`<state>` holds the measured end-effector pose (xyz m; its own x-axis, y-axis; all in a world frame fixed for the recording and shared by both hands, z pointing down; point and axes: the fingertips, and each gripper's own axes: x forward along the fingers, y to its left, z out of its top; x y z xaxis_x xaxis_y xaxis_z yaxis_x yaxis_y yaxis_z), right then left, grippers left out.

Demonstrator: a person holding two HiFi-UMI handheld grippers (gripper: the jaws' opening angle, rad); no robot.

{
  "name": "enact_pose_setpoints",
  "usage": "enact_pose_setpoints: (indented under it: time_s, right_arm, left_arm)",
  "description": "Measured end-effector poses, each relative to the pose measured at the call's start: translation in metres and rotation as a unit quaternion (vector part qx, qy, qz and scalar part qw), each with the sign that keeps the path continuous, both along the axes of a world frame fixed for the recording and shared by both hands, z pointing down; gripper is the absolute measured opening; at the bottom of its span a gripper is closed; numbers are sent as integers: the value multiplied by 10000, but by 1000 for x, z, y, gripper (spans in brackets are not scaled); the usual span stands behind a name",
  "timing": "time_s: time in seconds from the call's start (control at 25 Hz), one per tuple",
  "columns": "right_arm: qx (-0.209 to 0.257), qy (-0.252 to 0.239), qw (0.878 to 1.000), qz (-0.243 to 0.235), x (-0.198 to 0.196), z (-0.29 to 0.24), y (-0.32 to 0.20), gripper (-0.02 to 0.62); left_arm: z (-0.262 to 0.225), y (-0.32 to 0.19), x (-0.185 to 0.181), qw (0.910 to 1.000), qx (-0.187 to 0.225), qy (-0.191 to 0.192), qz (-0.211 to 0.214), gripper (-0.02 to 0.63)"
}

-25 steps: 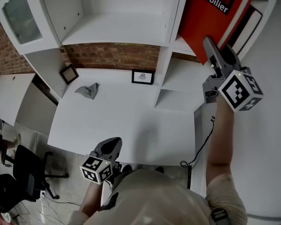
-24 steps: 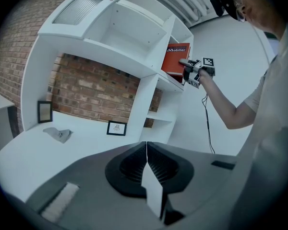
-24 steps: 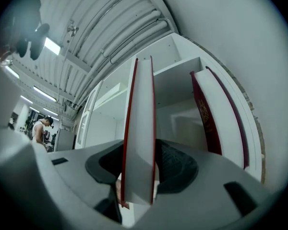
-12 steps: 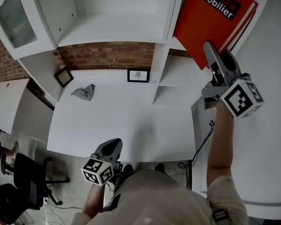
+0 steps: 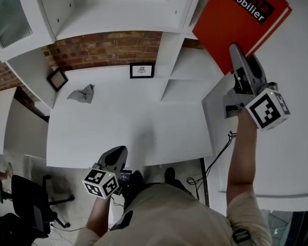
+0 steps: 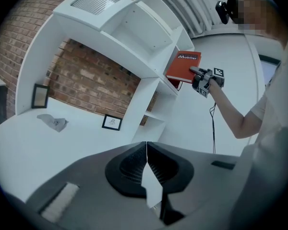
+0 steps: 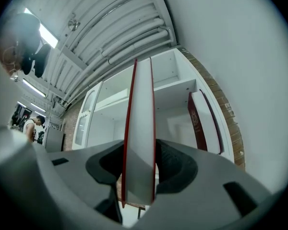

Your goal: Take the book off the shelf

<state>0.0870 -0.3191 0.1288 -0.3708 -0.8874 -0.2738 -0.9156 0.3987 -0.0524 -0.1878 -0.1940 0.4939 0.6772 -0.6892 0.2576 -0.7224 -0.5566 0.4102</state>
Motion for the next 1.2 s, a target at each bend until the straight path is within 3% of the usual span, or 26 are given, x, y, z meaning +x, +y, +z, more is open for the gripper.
enact_pose_setpoints:
  time_s: [0.36,0.52,0.64,0.92,1.2]
  right_arm:
    - [13,-281,9985,-479,28,6,42,158]
    - [-180,-349,9957,-840,29,7,42,158]
    - [-288,-541,9928,-1034,35,10,48,158]
    - [-253,-816,9901,-1116,104,35,110,160]
    - [-529,-1048,9822,-1470,118,59,136,160]
  left_arm:
    - [-19,21,3,9986,66,29,-528,6]
    - [-36,10,18,9983,-28,346,-475,6]
    - [-49,10,25,9983,62,290,-507,6]
    - [-37,52,92,9995,117,86,-270,6]
    - [-29,78,138,10000,9,-45,46,6]
